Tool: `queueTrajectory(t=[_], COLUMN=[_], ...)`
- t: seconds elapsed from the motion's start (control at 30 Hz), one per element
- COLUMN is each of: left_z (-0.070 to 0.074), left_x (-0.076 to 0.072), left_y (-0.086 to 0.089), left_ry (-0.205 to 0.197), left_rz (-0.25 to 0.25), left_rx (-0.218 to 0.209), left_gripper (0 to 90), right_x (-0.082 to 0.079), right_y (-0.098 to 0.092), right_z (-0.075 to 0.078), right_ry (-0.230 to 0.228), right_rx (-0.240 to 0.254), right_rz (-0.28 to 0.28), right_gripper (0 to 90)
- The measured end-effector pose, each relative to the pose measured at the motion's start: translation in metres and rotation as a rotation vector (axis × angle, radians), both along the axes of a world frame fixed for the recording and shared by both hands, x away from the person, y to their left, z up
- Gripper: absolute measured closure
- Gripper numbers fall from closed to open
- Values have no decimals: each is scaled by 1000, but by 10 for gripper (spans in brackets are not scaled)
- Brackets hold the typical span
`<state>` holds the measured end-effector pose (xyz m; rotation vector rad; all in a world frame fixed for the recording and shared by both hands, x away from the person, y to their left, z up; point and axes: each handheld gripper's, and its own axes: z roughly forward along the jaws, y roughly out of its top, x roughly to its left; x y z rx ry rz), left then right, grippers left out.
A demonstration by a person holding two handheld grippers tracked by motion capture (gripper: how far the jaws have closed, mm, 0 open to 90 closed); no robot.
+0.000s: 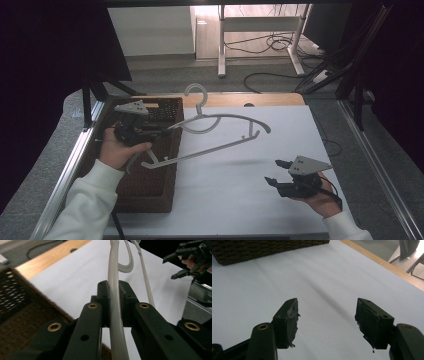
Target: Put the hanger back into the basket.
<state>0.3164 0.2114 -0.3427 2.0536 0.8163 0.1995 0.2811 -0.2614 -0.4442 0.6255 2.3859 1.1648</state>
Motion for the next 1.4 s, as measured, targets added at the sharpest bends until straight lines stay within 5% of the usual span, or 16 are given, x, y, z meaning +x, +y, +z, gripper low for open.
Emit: queueTrajectory(t=[0.43,0.87,1.2,1.4], left_z=[6,-4,-14,-22], left_x=[-29,-49,-65,-81], left_y=[44,92,125,154], left_ry=[-124,-133,-137,-145], left_rz=[155,264,362,460], left_rx=[-1,-48,-46,-44], left_gripper=[818,819,819,818], right_x=[3,6,8,10], right_y=[0,-3,-3,-3], right_z=[-8,-12,-15,-15], right_ry=[0,12,16,16], right_rx=[-40,-51,-61,-60], right_rz=[-10,-20,-28,-34], right_gripper=[350,347,346,345])
